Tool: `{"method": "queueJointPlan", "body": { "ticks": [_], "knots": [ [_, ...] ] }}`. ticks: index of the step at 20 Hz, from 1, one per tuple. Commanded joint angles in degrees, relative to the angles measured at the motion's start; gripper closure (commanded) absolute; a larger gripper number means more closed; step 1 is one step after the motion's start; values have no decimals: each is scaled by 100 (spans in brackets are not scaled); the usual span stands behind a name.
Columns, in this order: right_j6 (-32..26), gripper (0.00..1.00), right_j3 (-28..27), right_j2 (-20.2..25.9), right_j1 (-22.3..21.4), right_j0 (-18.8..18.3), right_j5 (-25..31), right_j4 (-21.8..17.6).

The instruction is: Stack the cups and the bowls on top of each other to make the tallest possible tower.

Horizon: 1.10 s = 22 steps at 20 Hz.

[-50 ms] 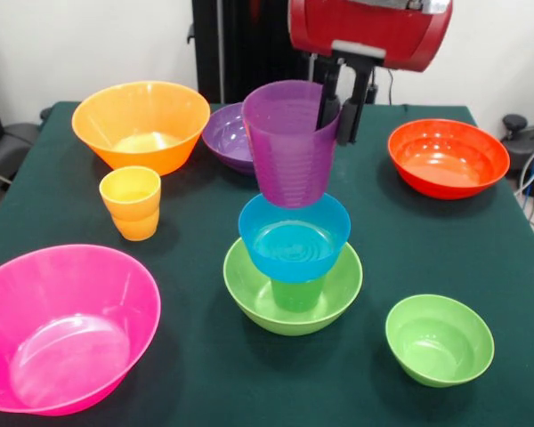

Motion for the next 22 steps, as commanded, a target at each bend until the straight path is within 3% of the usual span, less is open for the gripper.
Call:
{"method": "queueJointPlan", "body": {
  "ticks": [1,13,22],
  "knots": [
    [-1663,100,250,567,128,-83,163,-297],
    [-1510,100,324,618,356,-141,-60,-248],
    [-1438,100,702,574,202,-167,-251,-237]
  ]
}}
